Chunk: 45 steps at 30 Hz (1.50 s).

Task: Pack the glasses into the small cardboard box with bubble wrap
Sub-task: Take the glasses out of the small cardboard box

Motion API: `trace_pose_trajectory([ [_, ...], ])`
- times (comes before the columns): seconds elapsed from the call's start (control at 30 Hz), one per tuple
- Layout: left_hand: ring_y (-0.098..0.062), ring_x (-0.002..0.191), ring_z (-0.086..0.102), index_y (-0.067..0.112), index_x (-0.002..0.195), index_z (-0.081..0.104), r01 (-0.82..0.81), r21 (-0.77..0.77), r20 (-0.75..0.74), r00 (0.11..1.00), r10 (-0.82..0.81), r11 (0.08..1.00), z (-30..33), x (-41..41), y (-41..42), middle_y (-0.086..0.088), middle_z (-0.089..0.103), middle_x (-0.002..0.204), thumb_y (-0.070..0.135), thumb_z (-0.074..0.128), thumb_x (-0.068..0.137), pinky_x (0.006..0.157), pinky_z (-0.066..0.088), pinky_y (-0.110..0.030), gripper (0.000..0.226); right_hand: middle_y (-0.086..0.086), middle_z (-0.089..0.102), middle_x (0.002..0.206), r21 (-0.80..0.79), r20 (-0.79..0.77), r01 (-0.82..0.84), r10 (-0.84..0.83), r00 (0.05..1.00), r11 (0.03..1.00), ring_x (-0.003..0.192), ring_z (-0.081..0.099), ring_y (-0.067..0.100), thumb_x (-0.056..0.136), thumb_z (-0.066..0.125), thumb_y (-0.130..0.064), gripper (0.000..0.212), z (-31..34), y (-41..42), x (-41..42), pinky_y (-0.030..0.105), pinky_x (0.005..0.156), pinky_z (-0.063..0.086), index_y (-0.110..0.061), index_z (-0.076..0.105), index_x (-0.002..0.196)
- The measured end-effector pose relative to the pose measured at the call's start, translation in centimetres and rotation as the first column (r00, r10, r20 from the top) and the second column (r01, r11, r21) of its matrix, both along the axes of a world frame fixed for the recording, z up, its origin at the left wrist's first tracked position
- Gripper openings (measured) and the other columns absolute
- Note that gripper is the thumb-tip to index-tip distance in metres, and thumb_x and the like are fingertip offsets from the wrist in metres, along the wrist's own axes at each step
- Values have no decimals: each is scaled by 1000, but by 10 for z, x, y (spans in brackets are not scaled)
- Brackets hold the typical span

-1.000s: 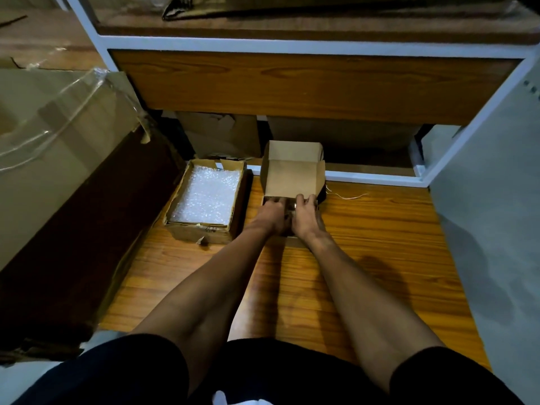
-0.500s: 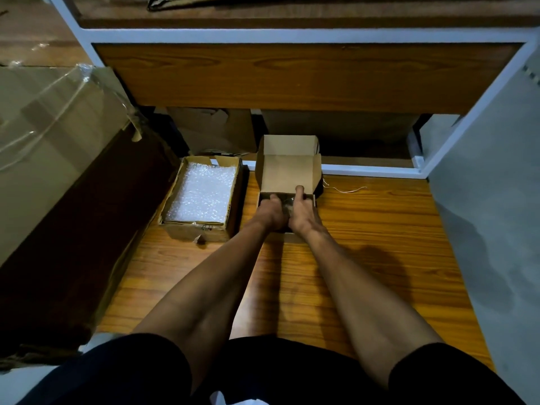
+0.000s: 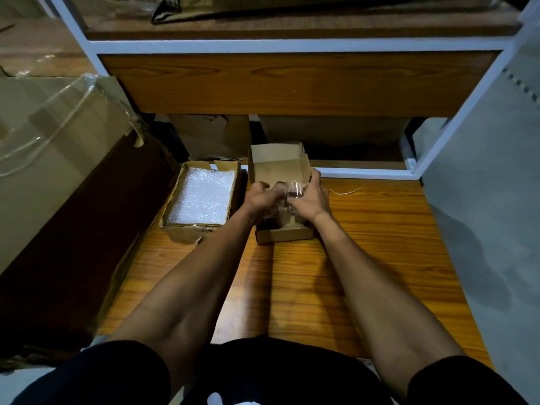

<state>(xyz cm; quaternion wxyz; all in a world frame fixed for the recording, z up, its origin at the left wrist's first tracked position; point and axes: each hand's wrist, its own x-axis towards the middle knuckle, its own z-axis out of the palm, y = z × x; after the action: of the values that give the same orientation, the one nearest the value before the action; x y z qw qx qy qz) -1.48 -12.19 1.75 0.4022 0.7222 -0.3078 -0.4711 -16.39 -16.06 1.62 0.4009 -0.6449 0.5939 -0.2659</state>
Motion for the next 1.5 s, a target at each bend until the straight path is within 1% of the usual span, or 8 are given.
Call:
trace_pose_trajectory([
  [0.13,-22,101,71,21,120,65,-39,-98,5,999,39,994,13,-4,-7,-7,71,116,44,77,85,82,66,-45,44,10,41,150,-92,48,3,1,999,996,137,44,30,82,88,-25,85,15,-5,-17,33,88,45,-33,38,150],
  [0.33,-12,102,67,21,123,65,64,-242,99,994,-41,968,37,-31,-16,4,68,112,27,80,90,76,56,-26,36,2,49,143,-205,35,4,4,999,979,127,45,13,80,88,-16,80,28,-14,-53,15,77,37,-28,41,144],
  [0.43,-19,104,70,21,129,55,163,-290,119,984,-133,943,41,-46,-22,-3,67,116,19,81,86,89,63,-39,50,5,44,144,-276,-103,-38,10,995,960,127,45,14,83,85,-8,76,32,-15,-70,7,75,35,-21,47,148],
  [0.57,-25,119,63,26,143,51,348,-255,325,910,-259,902,35,-68,-30,-7,56,137,36,79,82,99,59,-49,68,6,39,146,-321,-220,-80,8,975,944,121,50,17,86,83,-9,73,28,-14,-96,13,76,45,-21,48,149],
  [0.73,-29,140,43,18,167,20,633,-93,686,600,-411,769,32,-100,-38,-13,38,158,30,70,100,115,39,-40,84,4,37,147,-352,-338,-122,-5,941,928,119,56,20,90,80,-16,80,12,-11,-131,21,81,49,-27,38,157],
  [0.97,-35,144,41,15,167,19,720,144,742,376,-556,679,9,-130,-52,-13,25,165,29,69,99,120,39,-42,86,4,20,166,-246,-403,-182,70,912,952,135,52,27,101,66,-16,81,-15,-18,-161,34,99,54,-32,20,166],
  [1.13,-38,146,38,16,168,15,711,200,746,336,-575,674,-2,-135,-67,-15,21,168,27,72,98,119,37,-44,91,4,15,167,-191,-421,-211,114,900,959,129,56,23,103,64,-14,86,-25,-35,-161,28,90,51,-35,11,167],
  [1.5,-36,141,43,11,161,28,739,203,776,279,-566,642,-20,-151,-103,-15,32,159,23,83,88,116,43,-44,93,3,7,168,-121,-447,-219,144,883,968,132,58,25,99,65,-3,96,-42,-70,-181,44,101,57,-41,6,165],
])
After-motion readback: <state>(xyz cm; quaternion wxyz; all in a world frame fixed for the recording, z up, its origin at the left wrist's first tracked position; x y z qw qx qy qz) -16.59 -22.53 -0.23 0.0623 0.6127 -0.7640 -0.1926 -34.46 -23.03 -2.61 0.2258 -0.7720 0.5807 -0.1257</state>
